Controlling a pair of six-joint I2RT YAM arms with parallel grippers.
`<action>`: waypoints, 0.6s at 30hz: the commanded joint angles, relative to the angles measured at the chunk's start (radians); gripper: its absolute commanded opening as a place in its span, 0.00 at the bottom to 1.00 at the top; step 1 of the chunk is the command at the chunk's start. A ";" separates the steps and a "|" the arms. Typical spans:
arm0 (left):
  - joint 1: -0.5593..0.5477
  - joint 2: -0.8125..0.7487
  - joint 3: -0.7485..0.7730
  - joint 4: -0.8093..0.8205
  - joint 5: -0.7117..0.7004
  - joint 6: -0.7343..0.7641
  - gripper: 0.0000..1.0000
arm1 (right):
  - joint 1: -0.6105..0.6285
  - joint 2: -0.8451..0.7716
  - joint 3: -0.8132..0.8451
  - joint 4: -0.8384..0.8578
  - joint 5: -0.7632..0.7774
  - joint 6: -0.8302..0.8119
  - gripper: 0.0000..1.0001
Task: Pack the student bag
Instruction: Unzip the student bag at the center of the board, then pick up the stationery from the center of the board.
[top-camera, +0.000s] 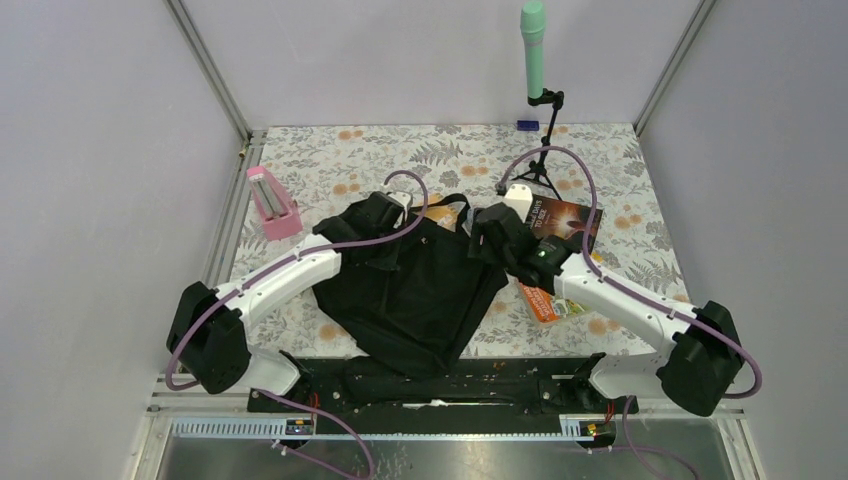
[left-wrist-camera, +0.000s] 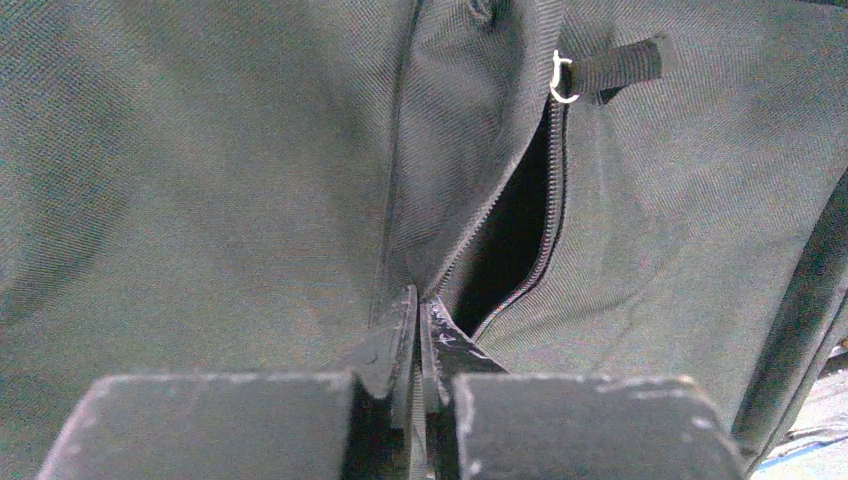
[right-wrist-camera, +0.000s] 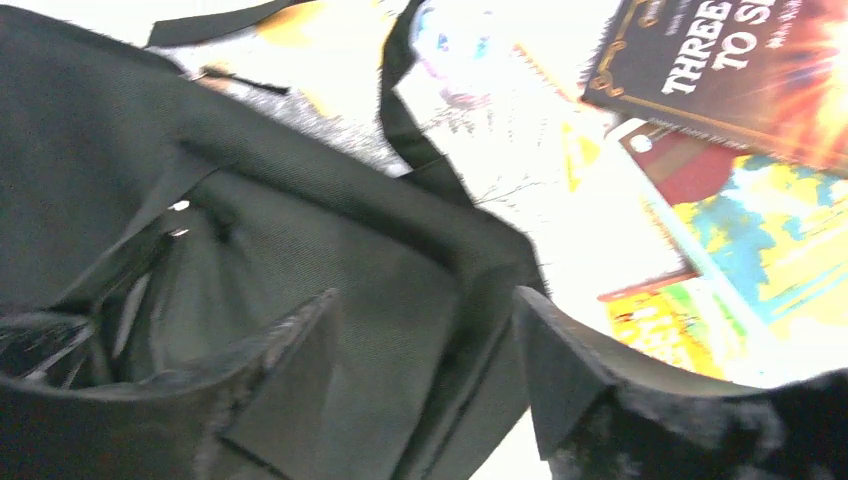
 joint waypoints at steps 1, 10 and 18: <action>0.040 -0.053 0.028 0.006 0.044 0.030 0.00 | -0.106 0.041 0.041 -0.011 -0.034 -0.138 0.78; 0.073 -0.081 0.049 -0.019 0.142 0.067 0.00 | -0.236 0.375 0.282 -0.010 -0.170 -0.276 1.00; 0.072 -0.123 0.055 -0.037 0.103 0.080 0.00 | -0.290 0.647 0.539 -0.056 -0.212 -0.322 1.00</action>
